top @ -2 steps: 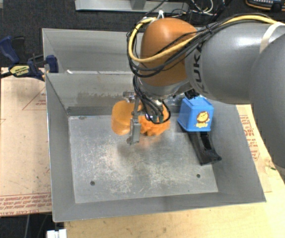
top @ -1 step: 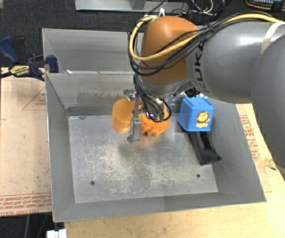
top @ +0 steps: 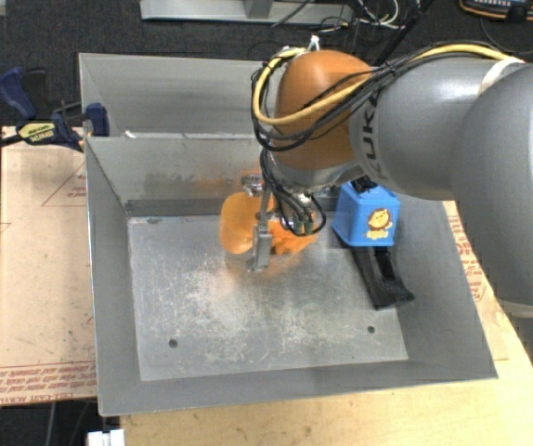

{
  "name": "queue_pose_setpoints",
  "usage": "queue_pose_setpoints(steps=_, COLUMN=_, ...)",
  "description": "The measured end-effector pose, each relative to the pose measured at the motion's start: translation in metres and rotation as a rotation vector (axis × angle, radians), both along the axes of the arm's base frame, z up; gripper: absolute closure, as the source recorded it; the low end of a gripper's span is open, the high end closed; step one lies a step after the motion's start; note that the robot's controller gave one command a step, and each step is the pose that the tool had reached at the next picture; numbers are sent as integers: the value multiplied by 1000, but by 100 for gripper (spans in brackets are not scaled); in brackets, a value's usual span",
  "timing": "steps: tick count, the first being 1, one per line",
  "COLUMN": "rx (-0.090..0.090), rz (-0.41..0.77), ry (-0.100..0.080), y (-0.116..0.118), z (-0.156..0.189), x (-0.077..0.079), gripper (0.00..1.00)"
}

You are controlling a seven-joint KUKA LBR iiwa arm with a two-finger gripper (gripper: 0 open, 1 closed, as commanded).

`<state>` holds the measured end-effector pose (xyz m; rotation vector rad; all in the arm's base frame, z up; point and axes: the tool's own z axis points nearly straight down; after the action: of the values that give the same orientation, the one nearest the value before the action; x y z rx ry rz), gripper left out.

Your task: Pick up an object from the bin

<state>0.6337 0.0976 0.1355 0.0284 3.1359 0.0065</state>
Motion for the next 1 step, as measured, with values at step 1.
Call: queue_pose_setpoints(steps=1, rx=-2, rz=-181, ry=10, y=-9, z=-34, x=-8, gripper=0)
